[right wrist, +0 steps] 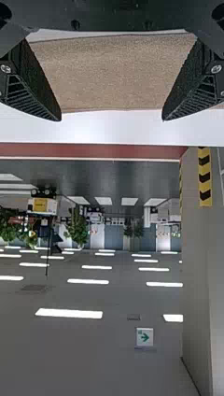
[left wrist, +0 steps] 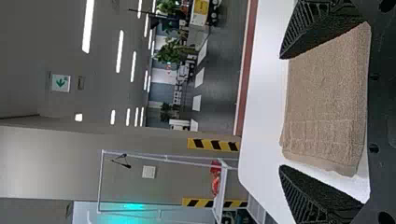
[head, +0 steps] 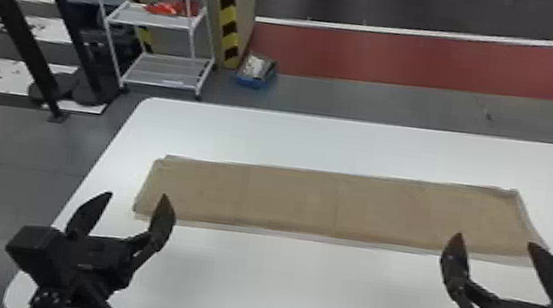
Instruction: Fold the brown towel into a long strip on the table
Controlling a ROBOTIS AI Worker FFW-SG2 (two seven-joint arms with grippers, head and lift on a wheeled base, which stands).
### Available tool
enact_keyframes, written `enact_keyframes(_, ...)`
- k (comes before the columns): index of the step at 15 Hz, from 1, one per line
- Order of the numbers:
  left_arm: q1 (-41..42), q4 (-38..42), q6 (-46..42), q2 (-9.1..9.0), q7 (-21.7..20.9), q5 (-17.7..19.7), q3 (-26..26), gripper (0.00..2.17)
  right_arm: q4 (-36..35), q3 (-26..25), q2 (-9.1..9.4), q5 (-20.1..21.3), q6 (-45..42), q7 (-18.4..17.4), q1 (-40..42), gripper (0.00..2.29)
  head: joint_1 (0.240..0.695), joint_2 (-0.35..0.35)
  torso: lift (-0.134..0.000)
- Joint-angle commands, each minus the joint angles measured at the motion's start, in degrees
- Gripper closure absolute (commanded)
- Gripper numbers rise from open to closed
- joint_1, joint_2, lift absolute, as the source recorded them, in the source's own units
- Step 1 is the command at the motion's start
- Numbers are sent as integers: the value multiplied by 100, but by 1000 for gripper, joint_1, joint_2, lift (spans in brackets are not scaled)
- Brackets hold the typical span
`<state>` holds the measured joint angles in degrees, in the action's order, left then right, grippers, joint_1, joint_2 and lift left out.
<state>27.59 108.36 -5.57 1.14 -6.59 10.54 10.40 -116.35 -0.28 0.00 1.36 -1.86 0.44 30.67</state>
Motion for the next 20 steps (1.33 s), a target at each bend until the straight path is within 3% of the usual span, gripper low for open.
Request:
enact_keyframes(1, -9, -8, 9, 9, 0, 1, -30, 36, -10, 1, 5, -13, 94, 0, -18, 87, 695, 112, -100)
enact_keyframes(20, -105, 159, 290, 44, 44, -43, -188, 36, 34, 45, 5, -39, 76, -9, 0, 97, 695, 94, -100)
